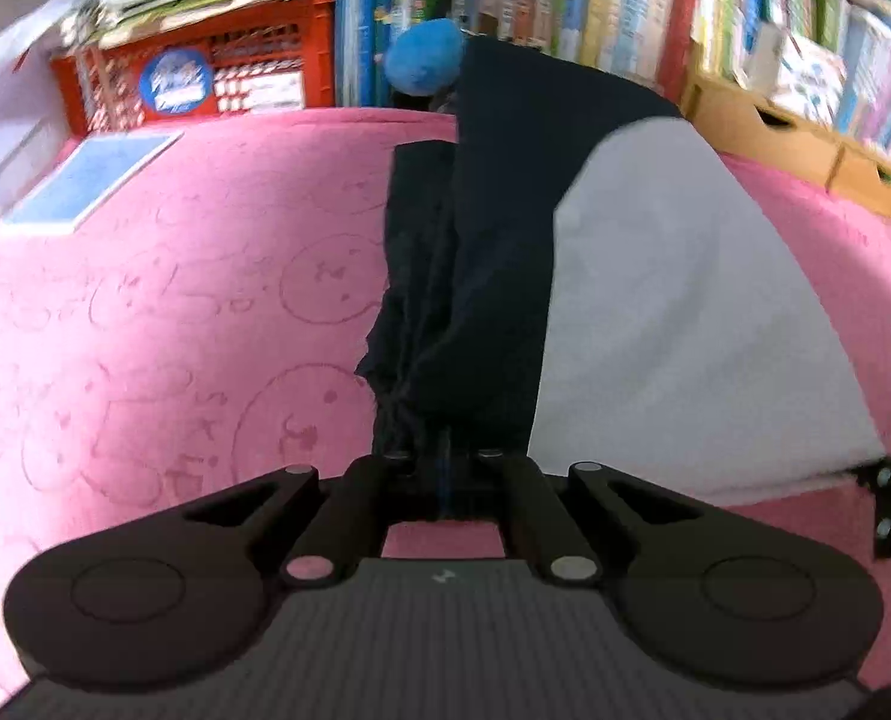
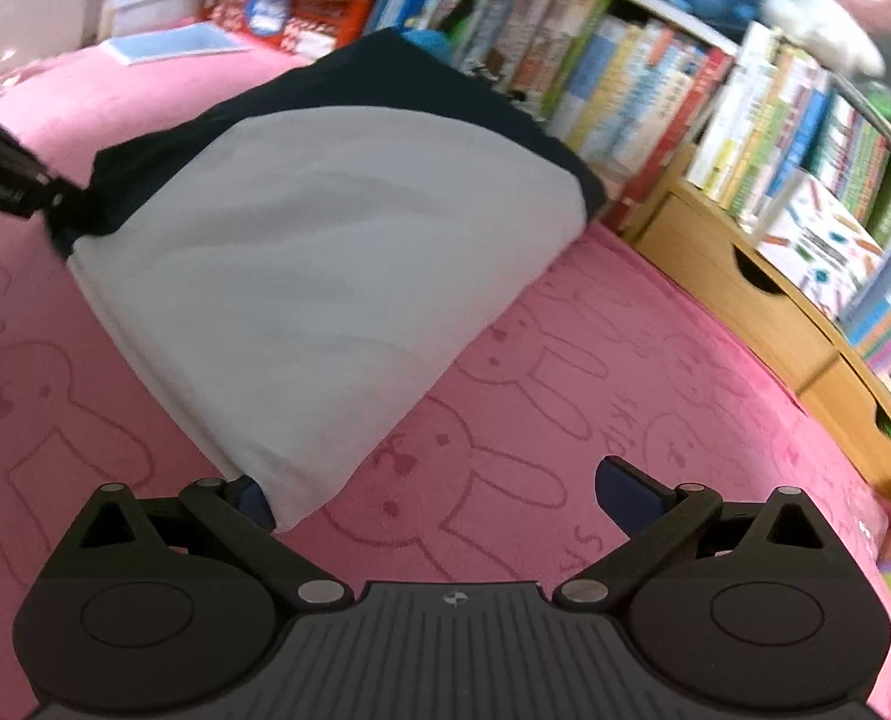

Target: Fold clothes

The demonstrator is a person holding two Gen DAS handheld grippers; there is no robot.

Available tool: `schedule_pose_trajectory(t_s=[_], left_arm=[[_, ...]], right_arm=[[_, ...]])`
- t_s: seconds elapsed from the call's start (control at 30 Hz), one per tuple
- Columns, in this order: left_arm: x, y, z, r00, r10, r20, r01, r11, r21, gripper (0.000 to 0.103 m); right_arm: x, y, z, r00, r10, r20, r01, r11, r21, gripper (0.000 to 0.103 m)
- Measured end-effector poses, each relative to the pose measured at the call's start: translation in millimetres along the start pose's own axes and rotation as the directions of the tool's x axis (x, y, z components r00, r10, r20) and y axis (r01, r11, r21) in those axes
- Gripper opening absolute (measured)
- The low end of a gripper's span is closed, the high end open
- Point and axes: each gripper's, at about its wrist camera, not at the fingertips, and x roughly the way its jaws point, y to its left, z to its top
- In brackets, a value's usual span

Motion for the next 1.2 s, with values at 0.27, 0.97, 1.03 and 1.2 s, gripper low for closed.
schedule_pose_trajectory(t_s=[0.27,0.97,1.03,1.2], left_arm=[[-7,5,-3,1.0,0.004,-0.014,-0.005,0.992,-0.126,0.003],[-10,11,-7,1.0,-0.027,0.002,0.027,0.986,-0.167,0.003],[-10,11,-6,1.0,-0.03,-0.002,0.029,0.985,-0.169,0.003],[-9,10,-4,1.0,-0.026,-0.015,0.023,0.986,-0.163,0.003]], right_arm=[[3,1,2,1.0,0.012,-0.016,-0.012,1.0,-0.012,0.102],[3,-10,-6,0.998,0.054,-0.021,-0.051,0.993,0.11,0.103],[3,-11,-6,0.998,0.061,-0.023,-0.057,0.991,0.12,0.103],[5,-14,-6,0.997,0.079,-0.02,-0.076,0.991,0.106,0.103]])
